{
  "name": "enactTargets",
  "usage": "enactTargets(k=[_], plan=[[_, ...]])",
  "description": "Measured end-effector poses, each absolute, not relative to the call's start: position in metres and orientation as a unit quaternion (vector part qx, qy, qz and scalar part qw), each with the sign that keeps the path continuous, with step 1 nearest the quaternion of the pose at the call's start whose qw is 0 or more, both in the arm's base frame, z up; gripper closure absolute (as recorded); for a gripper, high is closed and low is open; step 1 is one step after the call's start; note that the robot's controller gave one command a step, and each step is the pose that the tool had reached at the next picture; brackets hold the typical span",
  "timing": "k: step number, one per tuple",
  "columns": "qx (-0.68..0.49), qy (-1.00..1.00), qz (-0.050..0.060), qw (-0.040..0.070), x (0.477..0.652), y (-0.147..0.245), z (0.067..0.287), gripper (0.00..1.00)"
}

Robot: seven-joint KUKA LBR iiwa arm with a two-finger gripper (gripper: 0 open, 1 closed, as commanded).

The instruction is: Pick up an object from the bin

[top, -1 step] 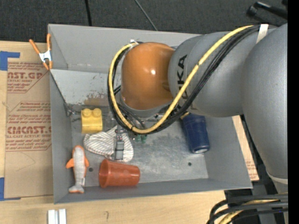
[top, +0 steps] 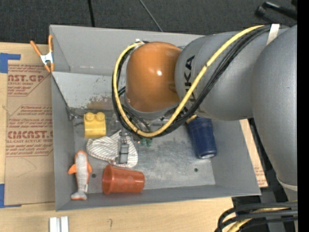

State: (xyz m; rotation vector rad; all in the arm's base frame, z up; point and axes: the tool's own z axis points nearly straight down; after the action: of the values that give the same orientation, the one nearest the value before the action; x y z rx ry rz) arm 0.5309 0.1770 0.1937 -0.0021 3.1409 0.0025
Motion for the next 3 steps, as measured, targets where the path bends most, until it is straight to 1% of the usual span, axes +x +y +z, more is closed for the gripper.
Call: enactTargets(k=[1, 2, 3], plan=[[-0.002, 1.0, 0.001, 0.0, 0.531, 0.177, 0.193, 0.0], [-0.063, 0.998, -0.001, -0.001, 0.521, 0.179, 0.181, 0.0], [-0.065, 0.998, 0.002, 0.003, 0.527, 0.158, 0.147, 0.0]])
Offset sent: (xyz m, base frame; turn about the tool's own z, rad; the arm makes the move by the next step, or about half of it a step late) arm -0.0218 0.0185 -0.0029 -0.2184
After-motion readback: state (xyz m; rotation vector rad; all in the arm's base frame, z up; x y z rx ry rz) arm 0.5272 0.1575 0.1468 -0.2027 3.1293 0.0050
